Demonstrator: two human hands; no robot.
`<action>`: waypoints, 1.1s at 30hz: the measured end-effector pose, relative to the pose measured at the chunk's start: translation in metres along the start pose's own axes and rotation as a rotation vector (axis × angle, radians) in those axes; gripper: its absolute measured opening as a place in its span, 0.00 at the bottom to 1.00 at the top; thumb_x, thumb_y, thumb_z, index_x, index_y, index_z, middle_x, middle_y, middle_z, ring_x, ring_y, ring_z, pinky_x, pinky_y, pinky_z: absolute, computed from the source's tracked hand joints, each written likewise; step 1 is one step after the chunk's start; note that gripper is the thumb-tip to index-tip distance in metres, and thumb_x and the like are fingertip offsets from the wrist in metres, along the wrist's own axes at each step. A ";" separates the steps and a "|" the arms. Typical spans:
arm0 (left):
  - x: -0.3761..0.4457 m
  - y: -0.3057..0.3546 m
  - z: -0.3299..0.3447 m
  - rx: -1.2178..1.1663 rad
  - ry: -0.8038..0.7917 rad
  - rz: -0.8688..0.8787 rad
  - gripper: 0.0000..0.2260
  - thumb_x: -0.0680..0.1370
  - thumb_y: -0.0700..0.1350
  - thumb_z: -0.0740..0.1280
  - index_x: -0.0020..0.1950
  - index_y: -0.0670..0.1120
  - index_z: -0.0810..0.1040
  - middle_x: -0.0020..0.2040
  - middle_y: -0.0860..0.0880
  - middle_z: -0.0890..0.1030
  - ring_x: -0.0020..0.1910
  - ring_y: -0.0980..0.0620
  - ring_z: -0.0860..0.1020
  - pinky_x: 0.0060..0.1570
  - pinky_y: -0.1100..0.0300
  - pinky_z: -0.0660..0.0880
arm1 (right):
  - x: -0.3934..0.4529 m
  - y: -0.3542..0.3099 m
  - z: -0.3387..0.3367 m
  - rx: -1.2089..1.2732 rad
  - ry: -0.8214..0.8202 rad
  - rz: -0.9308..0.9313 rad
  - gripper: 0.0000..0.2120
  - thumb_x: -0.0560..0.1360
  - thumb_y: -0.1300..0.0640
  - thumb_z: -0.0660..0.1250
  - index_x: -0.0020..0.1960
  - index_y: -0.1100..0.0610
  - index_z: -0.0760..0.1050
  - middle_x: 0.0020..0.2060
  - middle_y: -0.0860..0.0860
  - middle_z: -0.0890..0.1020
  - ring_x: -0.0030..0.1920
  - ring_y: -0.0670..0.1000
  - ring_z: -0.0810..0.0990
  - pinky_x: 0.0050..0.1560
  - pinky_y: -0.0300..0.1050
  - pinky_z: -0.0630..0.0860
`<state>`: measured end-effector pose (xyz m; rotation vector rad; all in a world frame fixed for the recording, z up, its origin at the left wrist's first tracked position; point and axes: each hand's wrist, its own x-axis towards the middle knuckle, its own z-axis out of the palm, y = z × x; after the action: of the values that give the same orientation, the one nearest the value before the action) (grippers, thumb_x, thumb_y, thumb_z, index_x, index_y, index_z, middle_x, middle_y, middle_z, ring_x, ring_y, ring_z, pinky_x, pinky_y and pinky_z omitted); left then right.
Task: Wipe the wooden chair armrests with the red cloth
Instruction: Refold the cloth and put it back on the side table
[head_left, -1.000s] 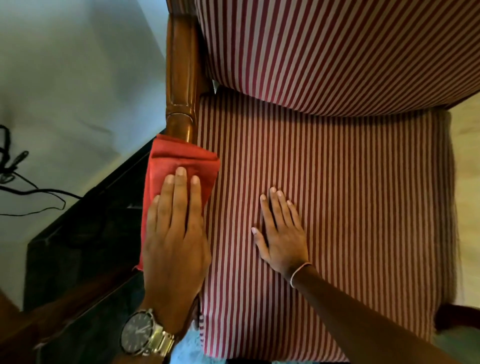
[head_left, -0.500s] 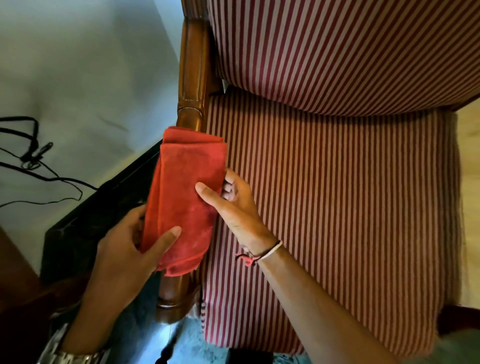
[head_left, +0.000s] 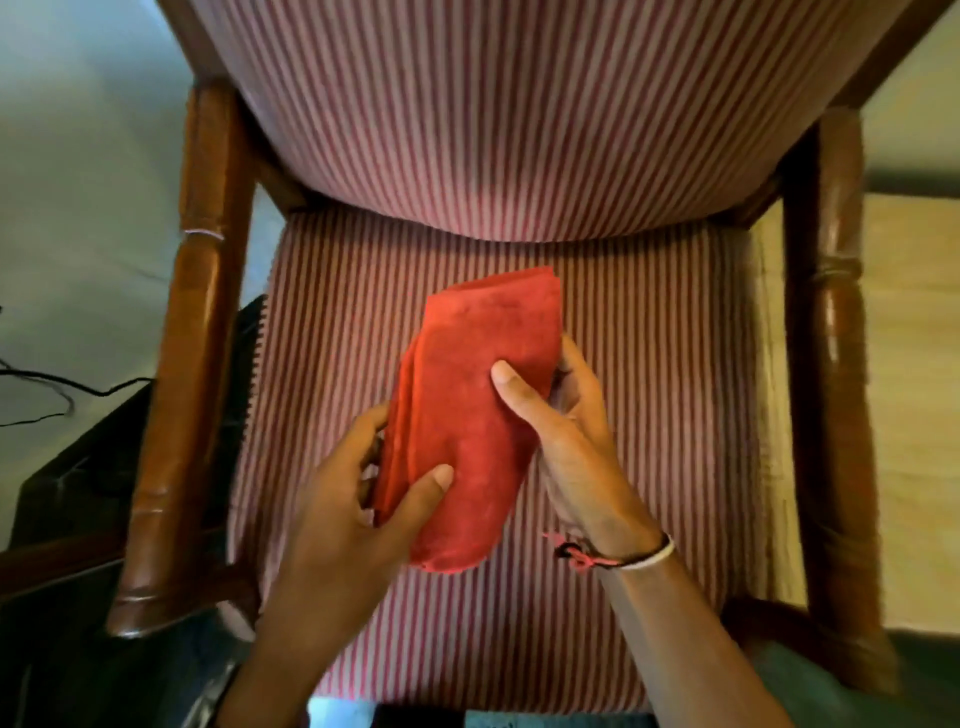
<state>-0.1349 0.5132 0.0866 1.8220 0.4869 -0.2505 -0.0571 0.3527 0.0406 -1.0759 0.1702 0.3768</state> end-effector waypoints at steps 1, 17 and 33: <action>-0.004 0.005 0.017 -0.029 -0.007 0.003 0.18 0.72 0.55 0.77 0.57 0.70 0.76 0.54 0.66 0.84 0.52 0.63 0.84 0.51 0.57 0.85 | -0.004 -0.010 -0.013 -0.003 0.016 -0.005 0.14 0.77 0.62 0.70 0.59 0.48 0.81 0.56 0.48 0.87 0.58 0.48 0.86 0.56 0.43 0.83; -0.029 0.079 0.433 0.047 -0.090 -0.031 0.21 0.77 0.53 0.71 0.69 0.59 0.70 0.57 0.60 0.80 0.56 0.61 0.80 0.57 0.65 0.79 | -0.046 -0.160 -0.378 -0.192 0.338 -0.017 0.10 0.75 0.61 0.72 0.54 0.51 0.78 0.45 0.48 0.88 0.45 0.49 0.87 0.42 0.43 0.84; 0.006 0.002 0.542 0.926 -0.028 0.146 0.37 0.77 0.52 0.71 0.81 0.41 0.61 0.78 0.37 0.68 0.73 0.41 0.74 0.69 0.49 0.75 | -0.054 -0.091 -0.466 -1.587 0.272 -0.090 0.27 0.83 0.46 0.58 0.76 0.61 0.69 0.73 0.63 0.74 0.71 0.63 0.76 0.69 0.60 0.77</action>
<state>-0.0881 -0.0011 -0.0782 2.7344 0.2121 -0.4473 -0.0510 -0.1077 -0.0859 -2.6953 0.0296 0.2350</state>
